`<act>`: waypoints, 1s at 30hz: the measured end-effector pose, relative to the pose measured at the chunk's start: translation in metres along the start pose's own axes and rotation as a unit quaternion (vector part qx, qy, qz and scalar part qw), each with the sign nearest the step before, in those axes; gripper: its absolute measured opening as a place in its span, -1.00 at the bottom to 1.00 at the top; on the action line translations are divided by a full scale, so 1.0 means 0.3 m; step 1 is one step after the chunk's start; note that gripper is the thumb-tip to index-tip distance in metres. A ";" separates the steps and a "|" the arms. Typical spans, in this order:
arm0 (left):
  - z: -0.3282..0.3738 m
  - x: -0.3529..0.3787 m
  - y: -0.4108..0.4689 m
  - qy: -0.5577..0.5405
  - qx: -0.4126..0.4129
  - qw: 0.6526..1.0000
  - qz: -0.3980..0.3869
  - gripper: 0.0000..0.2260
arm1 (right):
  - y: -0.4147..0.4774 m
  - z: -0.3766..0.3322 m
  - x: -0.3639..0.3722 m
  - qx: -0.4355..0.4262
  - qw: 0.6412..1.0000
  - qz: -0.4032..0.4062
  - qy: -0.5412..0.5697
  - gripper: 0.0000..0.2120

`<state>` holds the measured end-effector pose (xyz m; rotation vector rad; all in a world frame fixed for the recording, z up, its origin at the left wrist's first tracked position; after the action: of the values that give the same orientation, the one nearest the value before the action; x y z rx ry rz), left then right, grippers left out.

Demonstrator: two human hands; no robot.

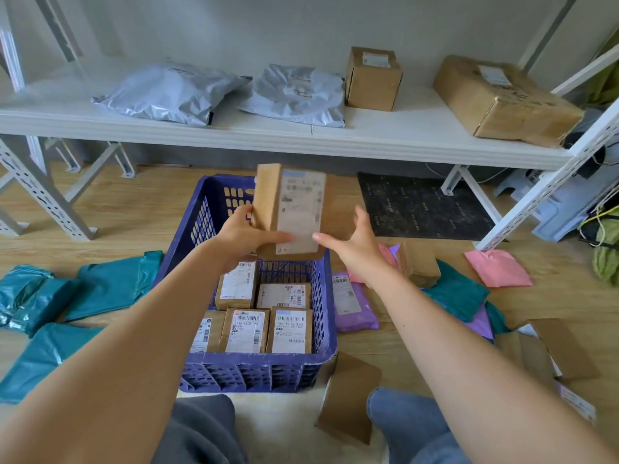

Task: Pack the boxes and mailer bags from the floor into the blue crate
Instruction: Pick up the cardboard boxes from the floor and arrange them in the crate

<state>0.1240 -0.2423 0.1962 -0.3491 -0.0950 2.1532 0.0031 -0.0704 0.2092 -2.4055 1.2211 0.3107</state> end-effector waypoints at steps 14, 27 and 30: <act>-0.174 -0.020 0.202 -0.147 -0.088 0.984 -0.052 -0.40 | 0.218 0.080 0.206 0.096 0.983 -0.098 0.125 -0.42; -0.482 0.030 0.469 -0.117 -0.163 0.979 -0.035 -0.46 | 0.483 0.207 0.353 0.133 0.990 -0.046 -0.007 -0.56; -0.544 0.059 0.503 -0.121 -0.178 0.976 0.015 -0.60 | 0.533 0.245 0.389 0.151 0.987 -0.040 -0.048 -0.58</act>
<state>0.0408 -0.3245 0.0063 -0.2905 -0.6239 2.1974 -0.0579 -0.2034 0.0570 -2.1472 1.0429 0.1977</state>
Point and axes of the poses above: each hand's wrist, its own y-axis towards the middle knuckle, its own x-axis out of the palm, z = x × y, the point moved 8 cm from there along y, towards the middle knuckle, and after that the axes turned 8 degrees about x, right-handed, at the moved point
